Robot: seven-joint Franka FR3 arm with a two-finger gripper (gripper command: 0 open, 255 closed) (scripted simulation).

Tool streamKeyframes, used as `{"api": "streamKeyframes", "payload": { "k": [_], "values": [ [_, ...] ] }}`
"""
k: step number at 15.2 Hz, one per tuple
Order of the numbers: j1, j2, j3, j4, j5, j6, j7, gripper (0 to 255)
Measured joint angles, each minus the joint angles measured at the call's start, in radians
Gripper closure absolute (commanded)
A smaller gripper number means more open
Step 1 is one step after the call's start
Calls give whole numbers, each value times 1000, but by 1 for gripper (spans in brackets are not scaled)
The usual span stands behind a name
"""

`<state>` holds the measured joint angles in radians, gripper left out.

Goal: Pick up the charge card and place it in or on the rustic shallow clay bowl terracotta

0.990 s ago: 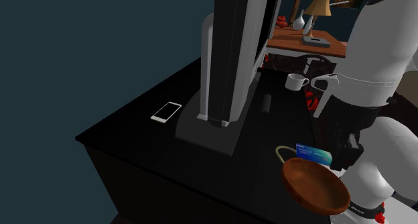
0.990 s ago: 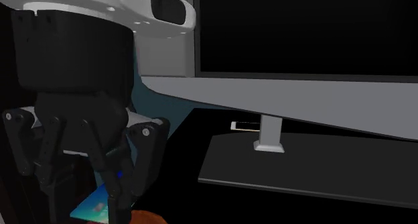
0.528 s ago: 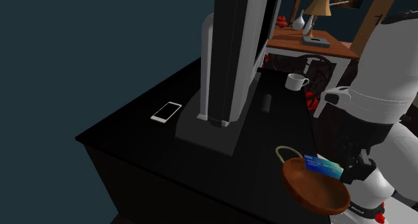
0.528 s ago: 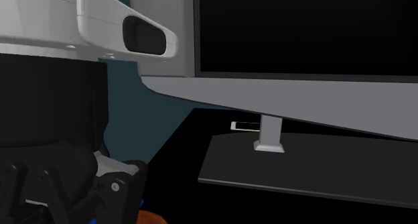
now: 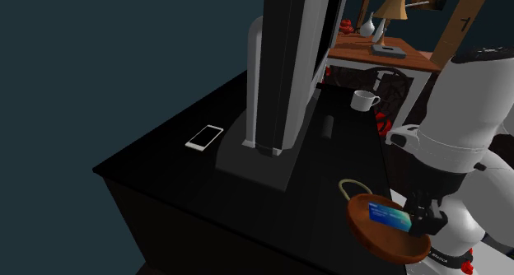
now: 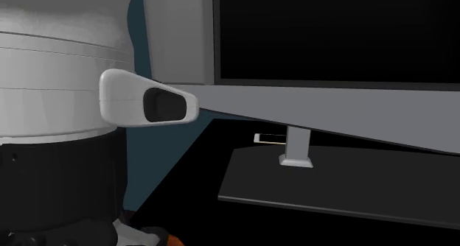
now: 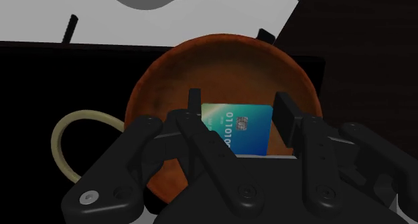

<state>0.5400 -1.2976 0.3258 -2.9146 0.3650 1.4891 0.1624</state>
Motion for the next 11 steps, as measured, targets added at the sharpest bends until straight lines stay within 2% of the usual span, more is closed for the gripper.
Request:
{"api": "streamKeyframes", "payload": {
  "k": [8,9,11],
  "values": [
    [9,-5,17,-38,17,32,-1,255],
    [9,-5,17,-38,17,32,-1,0],
    [9,-5,17,-38,17,32,-1,0]
  ]
}}
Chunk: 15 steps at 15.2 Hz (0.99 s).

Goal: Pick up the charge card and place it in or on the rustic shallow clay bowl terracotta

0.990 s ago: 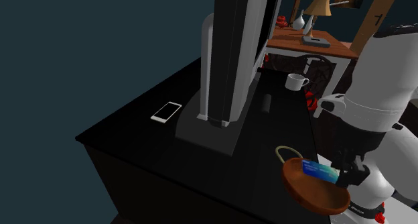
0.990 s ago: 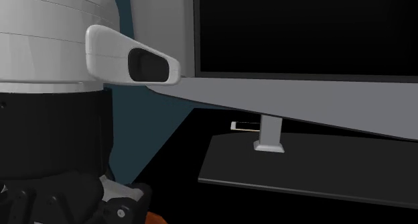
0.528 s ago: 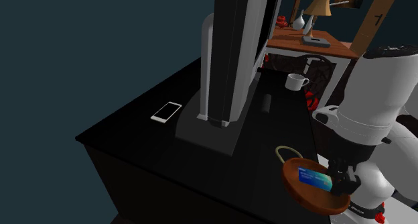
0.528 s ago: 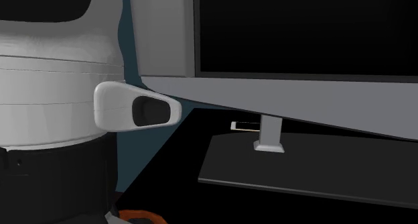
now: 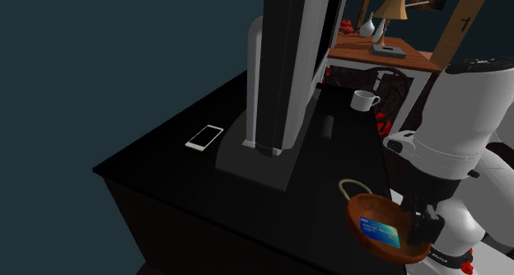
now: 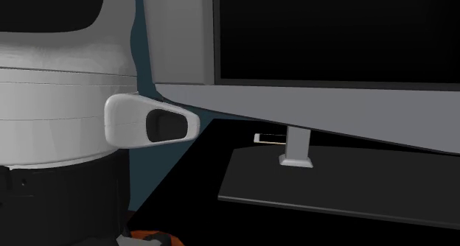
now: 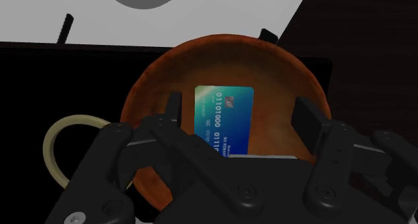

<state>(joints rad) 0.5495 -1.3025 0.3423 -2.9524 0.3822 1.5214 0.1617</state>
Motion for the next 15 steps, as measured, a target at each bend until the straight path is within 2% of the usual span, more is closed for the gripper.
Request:
{"api": "streamKeyframes", "payload": {
  "k": [4,10,15],
  "values": [
    [0,0,0,0,0,0,0,0],
    [-39,56,-48,130,-53,-72,-8,0],
    [-40,57,-50,139,-55,-80,-6,0]
  ]
}}
